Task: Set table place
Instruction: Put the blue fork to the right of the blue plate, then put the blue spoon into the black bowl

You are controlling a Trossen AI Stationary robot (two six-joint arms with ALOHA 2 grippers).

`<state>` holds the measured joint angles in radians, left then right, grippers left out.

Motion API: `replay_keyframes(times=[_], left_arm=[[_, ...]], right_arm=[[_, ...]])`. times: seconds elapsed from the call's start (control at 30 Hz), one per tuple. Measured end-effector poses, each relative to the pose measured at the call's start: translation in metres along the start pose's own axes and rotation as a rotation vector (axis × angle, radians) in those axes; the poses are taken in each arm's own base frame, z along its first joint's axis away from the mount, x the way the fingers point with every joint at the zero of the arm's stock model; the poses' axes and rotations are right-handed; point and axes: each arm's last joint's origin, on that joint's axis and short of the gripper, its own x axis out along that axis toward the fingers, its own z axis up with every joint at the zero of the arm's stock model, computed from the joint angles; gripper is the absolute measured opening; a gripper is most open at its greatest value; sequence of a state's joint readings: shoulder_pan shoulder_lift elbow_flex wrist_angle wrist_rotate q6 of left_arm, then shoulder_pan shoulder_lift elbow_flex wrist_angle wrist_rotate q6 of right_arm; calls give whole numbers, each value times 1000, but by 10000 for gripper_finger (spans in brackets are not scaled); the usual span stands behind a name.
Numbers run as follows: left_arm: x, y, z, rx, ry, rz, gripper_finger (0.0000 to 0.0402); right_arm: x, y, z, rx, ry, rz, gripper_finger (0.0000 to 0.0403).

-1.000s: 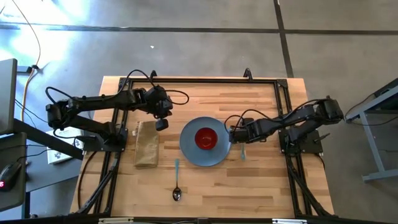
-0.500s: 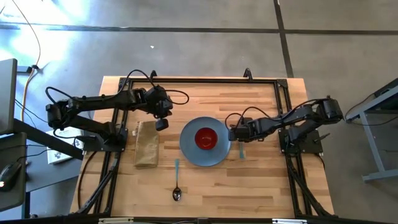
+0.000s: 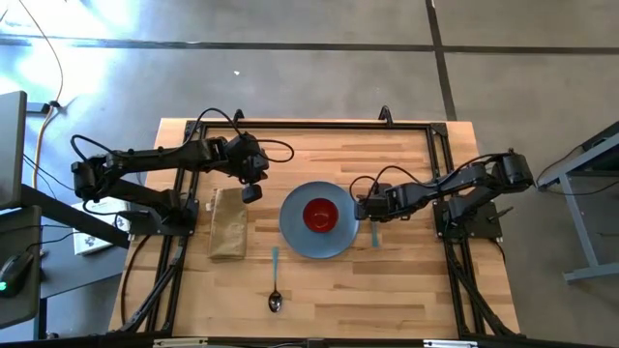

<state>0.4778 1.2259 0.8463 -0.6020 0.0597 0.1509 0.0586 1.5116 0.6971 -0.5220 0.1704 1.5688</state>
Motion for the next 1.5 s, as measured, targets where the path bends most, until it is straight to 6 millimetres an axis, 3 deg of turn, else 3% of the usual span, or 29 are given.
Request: replay_keyframes(times=[0.73,1.1,1.3,1.5], left_arm=[[0,0,0,1,0,0,0],[0,0,0,1,0,0,0],[0,0,0,1,0,0,0],[0,0,-1,1,16,6,0]], right_arm=[[0,0,0,-7,8,4,1],[0,0,0,-20,-9,3,63],[-2,2,1,-22,-24,7,69],[-18,20,4,-80,-31,22,69]])
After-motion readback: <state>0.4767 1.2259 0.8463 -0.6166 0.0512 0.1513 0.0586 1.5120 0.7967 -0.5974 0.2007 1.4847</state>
